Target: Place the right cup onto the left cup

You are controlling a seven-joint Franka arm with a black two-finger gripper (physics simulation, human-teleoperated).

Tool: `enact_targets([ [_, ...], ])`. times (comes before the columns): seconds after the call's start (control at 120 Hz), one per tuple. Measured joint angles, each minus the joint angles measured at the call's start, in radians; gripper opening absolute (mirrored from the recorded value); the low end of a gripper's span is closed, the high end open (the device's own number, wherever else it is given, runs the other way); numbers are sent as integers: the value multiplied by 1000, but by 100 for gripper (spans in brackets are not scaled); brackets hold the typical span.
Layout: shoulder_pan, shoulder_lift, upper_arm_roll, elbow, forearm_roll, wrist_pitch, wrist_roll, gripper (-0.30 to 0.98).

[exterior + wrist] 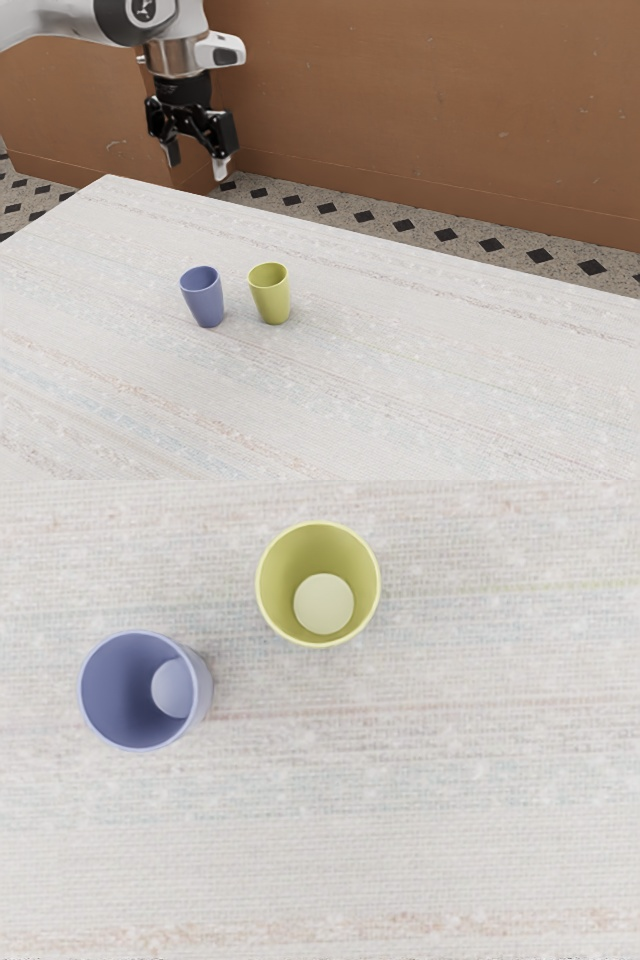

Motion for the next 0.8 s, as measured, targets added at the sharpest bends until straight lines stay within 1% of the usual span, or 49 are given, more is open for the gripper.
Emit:
enact_targets([
  [0.175, -1, 0, 0, -8, -11, 5, 0, 69],
  [0.4, -18, 74, 0, -8, -15, 36, -1, 69],
  [0.625, -33, 128, -4, -76, -18, 120, -3, 69],
  [0.8, -38, 164, -4, -122, -32, 190, -5, 69],
])
